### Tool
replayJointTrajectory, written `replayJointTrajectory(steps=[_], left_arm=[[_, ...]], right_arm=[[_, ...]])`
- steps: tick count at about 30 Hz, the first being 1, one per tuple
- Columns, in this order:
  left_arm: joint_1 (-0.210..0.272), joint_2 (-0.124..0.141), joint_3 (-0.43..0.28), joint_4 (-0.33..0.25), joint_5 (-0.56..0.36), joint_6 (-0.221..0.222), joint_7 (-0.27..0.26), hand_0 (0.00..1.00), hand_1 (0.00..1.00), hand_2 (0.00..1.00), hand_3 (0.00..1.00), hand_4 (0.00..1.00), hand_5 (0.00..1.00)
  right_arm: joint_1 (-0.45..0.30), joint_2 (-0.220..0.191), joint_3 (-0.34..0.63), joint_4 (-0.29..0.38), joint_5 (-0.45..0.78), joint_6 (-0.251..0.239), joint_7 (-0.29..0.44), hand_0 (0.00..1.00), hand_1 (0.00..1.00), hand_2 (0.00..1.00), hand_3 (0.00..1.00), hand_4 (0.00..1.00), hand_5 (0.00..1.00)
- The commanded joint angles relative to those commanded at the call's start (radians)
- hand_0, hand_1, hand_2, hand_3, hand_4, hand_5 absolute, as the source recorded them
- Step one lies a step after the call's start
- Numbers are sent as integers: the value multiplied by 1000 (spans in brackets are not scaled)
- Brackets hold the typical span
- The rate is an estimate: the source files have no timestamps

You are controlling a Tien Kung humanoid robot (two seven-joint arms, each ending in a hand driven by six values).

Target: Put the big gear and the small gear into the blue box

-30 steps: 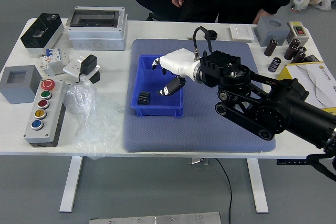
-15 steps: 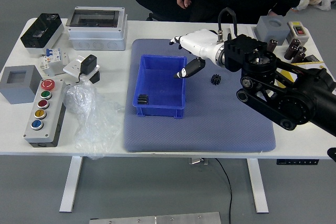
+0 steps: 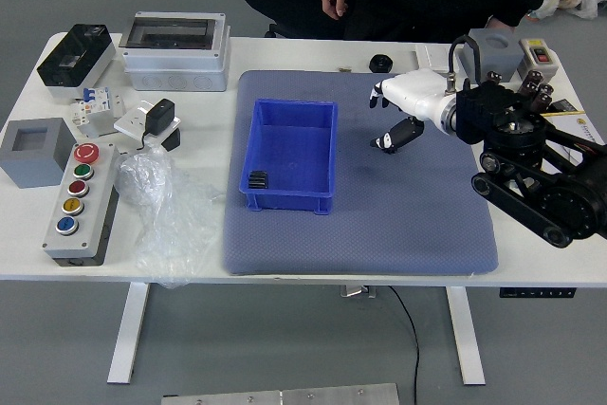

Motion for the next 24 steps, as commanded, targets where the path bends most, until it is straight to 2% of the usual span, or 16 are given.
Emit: replayJointTrajectory(steps=[5, 6, 8, 11, 12, 17, 18, 23, 24], left_arm=[[-2, -2, 0, 0, 1, 0, 0, 862, 843, 846, 867, 756, 688], [-3, -3, 0, 0, 1, 0, 0, 862, 843, 846, 867, 756, 688], [-5, -3, 0, 0, 1, -1, -1, 862, 843, 846, 867, 756, 688], [-5, -4, 1, 0, 0, 0, -1, 862, 843, 846, 867, 756, 688], [-5, -4, 2, 0, 0, 0, -1, 862, 843, 846, 866, 755, 687], [-6, -5, 6, 0, -2, 0, -1, 862, 843, 846, 866, 755, 687], [-6, -5, 7, 0, -2, 0, -1, 862, 843, 846, 867, 756, 687], [-8, -7, 11, 0, -4, -1, -1, 862, 843, 846, 867, 756, 687], [-8, -8, 13, 0, -5, -1, -1, 861, 843, 846, 866, 755, 688]], right_arm=[[-4, 0, -16, -39, 12, -9, 13, 529, 512, 654, 624, 699, 170], [-3, 2, -21, -49, 15, -10, 16, 563, 499, 648, 619, 661, 95], [0, 7, -29, -68, 22, -14, 21, 563, 499, 648, 619, 661, 95], [5, 17, -39, -93, 32, -19, 26, 563, 499, 648, 619, 661, 95], [8, 22, -42, -102, 36, -22, 28, 567, 495, 645, 633, 648, 51], [24, 48, -60, -150, 57, -32, 38, 567, 495, 645, 633, 648, 51], [27, 53, -63, -159, 61, -33, 39, 562, 490, 640, 645, 637, 20], [38, 74, -75, -200, 80, -39, 46, 562, 490, 640, 645, 637, 20], [41, 80, -78, -211, 87, -39, 48, 536, 496, 646, 655, 647, 14]])
